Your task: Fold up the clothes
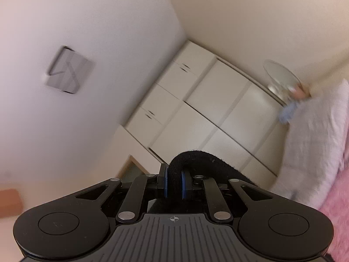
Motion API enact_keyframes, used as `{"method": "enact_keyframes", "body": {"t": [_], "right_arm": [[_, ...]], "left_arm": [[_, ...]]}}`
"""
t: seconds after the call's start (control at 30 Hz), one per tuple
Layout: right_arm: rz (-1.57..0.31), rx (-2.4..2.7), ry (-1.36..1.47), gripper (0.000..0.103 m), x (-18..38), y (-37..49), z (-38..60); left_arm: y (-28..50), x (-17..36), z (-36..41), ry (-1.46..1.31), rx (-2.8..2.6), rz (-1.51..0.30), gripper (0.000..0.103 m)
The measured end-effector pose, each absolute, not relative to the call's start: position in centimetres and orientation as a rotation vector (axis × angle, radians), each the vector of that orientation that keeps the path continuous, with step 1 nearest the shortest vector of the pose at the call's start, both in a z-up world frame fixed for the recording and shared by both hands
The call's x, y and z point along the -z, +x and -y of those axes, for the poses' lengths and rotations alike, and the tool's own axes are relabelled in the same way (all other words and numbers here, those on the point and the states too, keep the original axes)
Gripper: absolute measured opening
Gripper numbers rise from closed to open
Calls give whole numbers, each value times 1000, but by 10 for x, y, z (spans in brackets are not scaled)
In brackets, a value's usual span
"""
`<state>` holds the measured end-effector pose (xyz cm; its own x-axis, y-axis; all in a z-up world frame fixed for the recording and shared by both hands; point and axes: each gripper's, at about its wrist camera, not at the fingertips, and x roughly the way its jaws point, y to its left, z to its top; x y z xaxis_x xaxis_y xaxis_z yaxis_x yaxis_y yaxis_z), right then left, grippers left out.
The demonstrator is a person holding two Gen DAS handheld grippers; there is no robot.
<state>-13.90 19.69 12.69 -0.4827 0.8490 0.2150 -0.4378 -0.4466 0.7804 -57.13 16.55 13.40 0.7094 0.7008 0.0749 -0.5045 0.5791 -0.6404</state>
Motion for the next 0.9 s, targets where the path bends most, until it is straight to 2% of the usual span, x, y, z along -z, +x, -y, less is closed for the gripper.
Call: {"method": "enact_keyframes", "body": {"t": [0.13,0.3,0.43,0.53,0.63,0.73,0.83,0.9], "right_arm": [[-987,-1940,708,10,-108,-162,-277],[-984,-1991,715,10,-117,-182,-350],[-900,-2105,742,10,-144,-187,-356],[-886,-2181,722,10,-144,-181,-348],[-945,-2229,642,10,-117,-164,-334],[-1068,-2217,432,10,-56,-140,-312],[-1240,-2121,-4,13,24,-119,-283],[-1333,-1988,-367,16,81,-111,-264]], "left_arm": [[-580,-122,-221,-657,-814,274,10],[-592,-144,-262,-589,-894,284,10],[-603,-174,-231,-468,-939,306,10],[-596,-166,-197,-442,-970,308,10],[-579,-126,-152,-503,-1012,285,11],[-559,-68,-100,-613,-1064,240,11],[-539,17,-47,-844,-1180,154,13],[-526,78,-12,-1030,-1295,17,13]]}}
